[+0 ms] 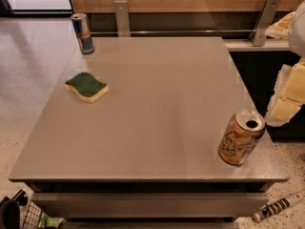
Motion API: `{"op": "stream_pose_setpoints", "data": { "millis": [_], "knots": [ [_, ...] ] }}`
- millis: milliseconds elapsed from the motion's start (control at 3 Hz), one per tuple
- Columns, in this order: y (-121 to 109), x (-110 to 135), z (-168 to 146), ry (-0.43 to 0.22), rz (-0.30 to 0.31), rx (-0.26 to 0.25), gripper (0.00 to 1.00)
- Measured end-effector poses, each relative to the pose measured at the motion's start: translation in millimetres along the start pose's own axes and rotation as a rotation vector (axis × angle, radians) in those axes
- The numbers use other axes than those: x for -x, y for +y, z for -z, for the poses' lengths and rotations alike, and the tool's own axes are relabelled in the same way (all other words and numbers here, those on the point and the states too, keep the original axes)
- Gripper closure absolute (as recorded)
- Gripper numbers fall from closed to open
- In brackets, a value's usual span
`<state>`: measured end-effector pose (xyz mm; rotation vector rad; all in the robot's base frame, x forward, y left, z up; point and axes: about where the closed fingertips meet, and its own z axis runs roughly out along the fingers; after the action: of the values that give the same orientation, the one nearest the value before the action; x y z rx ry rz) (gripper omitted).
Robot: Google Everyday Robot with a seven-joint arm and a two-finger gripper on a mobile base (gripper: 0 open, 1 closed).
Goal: Move orange can near redbull can
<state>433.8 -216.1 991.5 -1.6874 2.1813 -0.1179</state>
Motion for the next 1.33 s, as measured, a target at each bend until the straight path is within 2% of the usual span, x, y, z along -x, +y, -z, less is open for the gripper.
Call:
{"op": "stream_pose_setpoints", "data": {
  "millis": [333, 667, 1000, 1333],
  "knots": [
    [10.2, -12.9, 2.8, -0.077, -0.016, 0.02, 0.0],
    [28.0, -35.4, 3.9, -0.204, -0.038, 0.039, 0.0],
    [45.7, -52.5, -7.3, -0.419, -0.065, 0.035, 0.0],
    [47.1, -51.2, -14.0, -0.587, -0.078, 0.009, 0.0]
  ]
}}
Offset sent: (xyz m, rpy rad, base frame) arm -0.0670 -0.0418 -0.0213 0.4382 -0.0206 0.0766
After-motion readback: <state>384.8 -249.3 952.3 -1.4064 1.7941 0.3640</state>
